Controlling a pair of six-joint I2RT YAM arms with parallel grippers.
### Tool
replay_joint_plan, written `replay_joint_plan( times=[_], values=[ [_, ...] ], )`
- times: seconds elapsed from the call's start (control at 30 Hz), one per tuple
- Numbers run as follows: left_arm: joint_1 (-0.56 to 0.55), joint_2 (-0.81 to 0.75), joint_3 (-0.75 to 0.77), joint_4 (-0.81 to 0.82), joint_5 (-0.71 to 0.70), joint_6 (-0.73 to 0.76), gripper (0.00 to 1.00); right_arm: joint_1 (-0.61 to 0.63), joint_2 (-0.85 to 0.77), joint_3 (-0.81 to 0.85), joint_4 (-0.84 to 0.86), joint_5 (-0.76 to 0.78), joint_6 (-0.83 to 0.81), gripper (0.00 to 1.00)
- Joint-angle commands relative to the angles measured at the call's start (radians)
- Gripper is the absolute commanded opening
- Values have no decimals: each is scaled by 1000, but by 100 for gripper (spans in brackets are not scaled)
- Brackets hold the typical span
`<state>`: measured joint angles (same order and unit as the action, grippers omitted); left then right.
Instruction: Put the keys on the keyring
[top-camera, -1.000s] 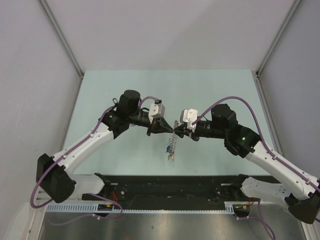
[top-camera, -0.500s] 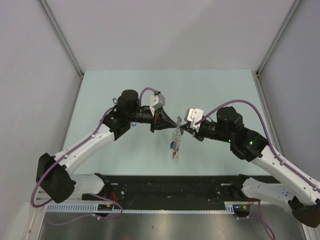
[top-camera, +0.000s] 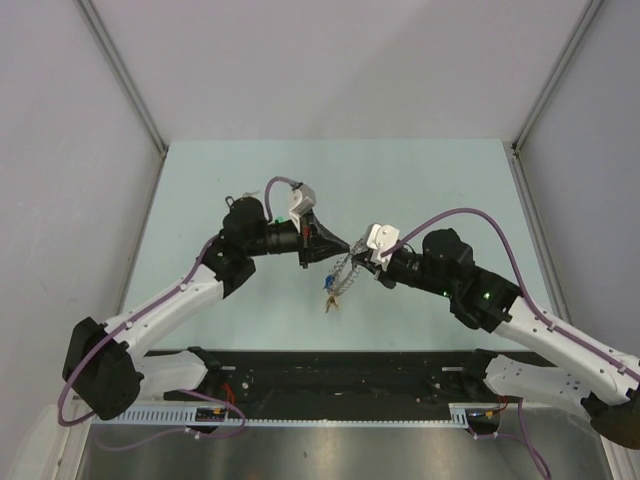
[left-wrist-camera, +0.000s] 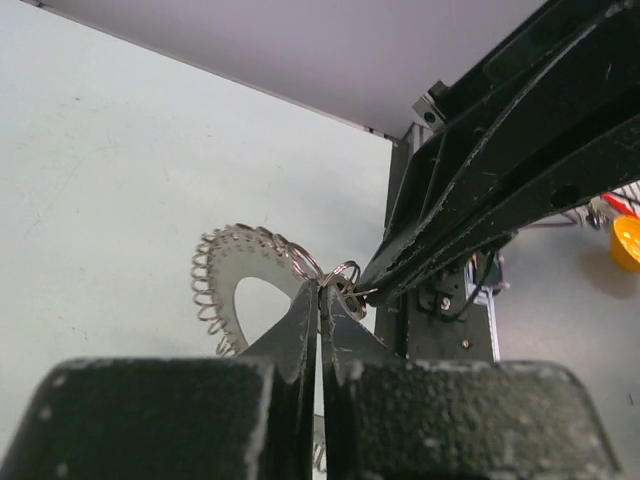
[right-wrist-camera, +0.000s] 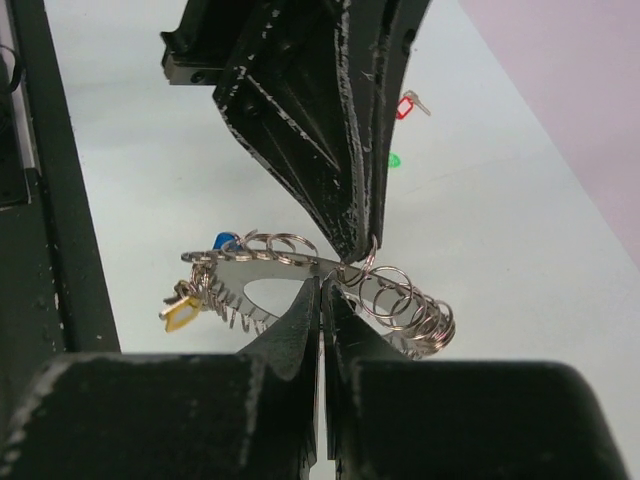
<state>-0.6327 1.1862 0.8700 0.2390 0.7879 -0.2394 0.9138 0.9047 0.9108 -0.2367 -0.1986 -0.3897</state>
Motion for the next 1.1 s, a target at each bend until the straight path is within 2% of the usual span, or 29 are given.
replay_joint_plan(
  times=[0.0, 0.2, 0.33, 0.4, 0.5, 0.63, 0.73, 0.87, 0.97, 1.07],
  values=[
    [11, -91, -55, 302, -119, -159, 1, 22, -32, -72, 131, 28, 63, 0],
    [11, -151, -184, 469, -188, -282, 0, 22, 0, -81, 175, 25, 54, 0],
    [11, -161, -203, 467, -177, -302, 1, 20, 13, -58, 171, 4, 25, 0],
    [18, -171, -213, 441, -162, -294, 14, 19, 20, -14, 139, -16, -3, 0],
    [39, -186, -210, 396, -118, -265, 24, 16, 52, 60, 53, -71, -46, 0],
    [85, -203, -194, 298, -59, -213, 31, 7, 86, 126, -44, -128, -90, 0],
    [113, -198, -152, 206, 13, -131, 39, -10, 106, 164, -82, -168, -115, 0],
    [119, -168, -44, -63, 117, 94, 56, -33, 120, 200, -125, -228, -139, 0],
    [119, -131, 33, -269, 206, 268, 58, -41, 123, 215, -142, -237, -149, 0],
    [111, -117, 72, -345, 244, 370, 59, -43, 123, 223, -150, -248, -152, 0]
  ],
)
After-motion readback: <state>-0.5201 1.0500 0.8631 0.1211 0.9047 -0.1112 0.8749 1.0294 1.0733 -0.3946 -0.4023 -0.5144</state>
